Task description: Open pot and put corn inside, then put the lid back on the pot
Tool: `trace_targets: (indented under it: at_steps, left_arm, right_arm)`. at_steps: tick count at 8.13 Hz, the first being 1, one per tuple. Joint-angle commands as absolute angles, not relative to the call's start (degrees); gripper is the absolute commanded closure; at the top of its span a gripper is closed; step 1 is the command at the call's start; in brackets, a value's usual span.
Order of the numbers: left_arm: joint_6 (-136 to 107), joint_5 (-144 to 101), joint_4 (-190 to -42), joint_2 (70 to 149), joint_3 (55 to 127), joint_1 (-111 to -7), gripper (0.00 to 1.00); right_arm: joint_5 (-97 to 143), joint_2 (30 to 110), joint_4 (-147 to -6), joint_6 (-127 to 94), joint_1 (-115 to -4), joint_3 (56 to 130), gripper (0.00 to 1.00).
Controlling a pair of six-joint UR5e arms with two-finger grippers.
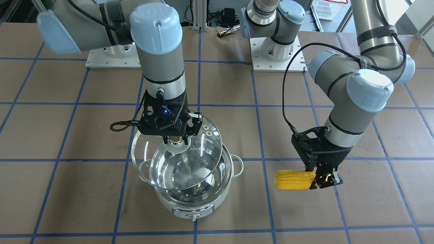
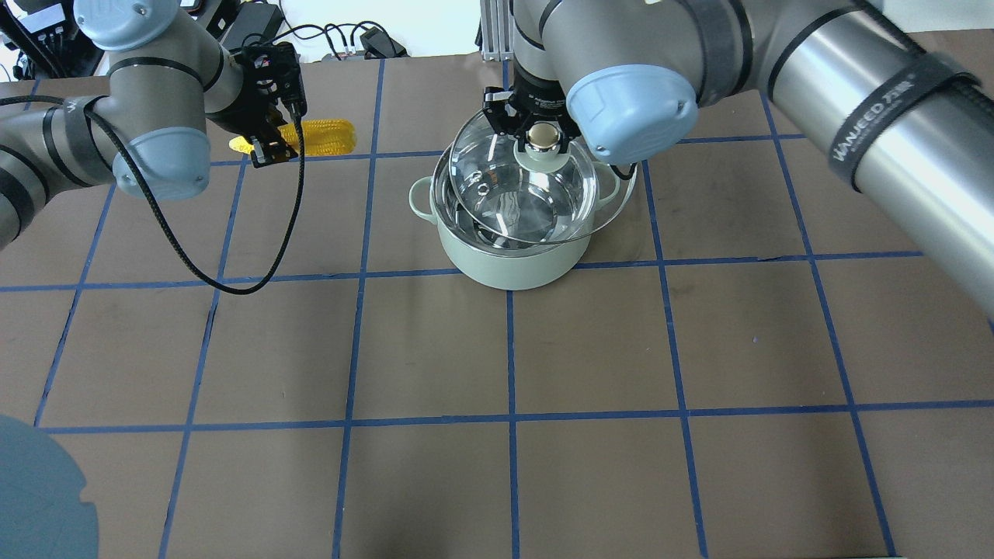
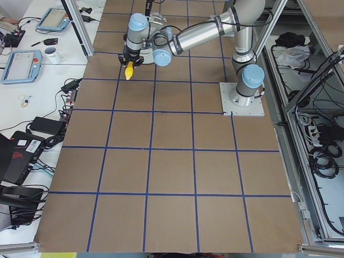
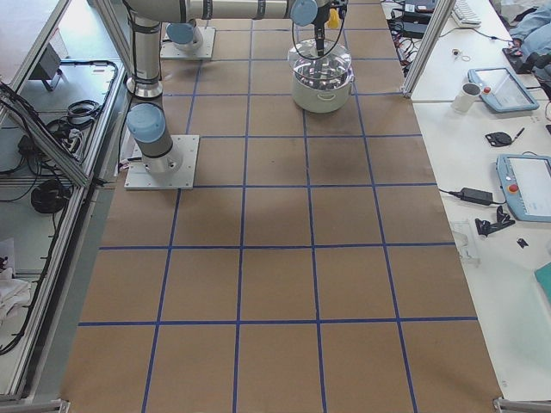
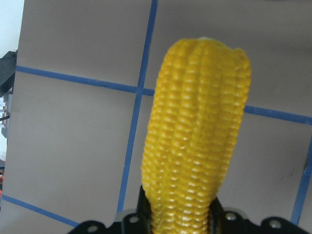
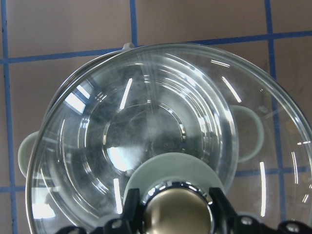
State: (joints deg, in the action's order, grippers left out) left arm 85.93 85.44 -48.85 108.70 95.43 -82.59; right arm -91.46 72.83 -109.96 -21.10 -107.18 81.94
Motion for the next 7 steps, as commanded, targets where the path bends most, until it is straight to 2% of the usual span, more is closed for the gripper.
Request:
trace_targets:
  at_steps: [1,4,7]
  left_arm:
    - [85.08,84.64,-48.43,107.58,95.36,-86.72,1.0]
    - [76.4,84.9,-47.12,107.4,95.36,-98.84,1.0]
    - [72.51,84.81,-44.04,108.45,95.36,-103.7,1.0]
  right_arm:
    - [-91.23,81.0,-99.1,-13.31,-101.11,82.53,0.68]
    - [-91.58,88.22,-92.46,-0.4,-93.1,85.15,0.68]
    - [-90.62,90.52,-87.63,3.16,-89.12,85.86,0.67]
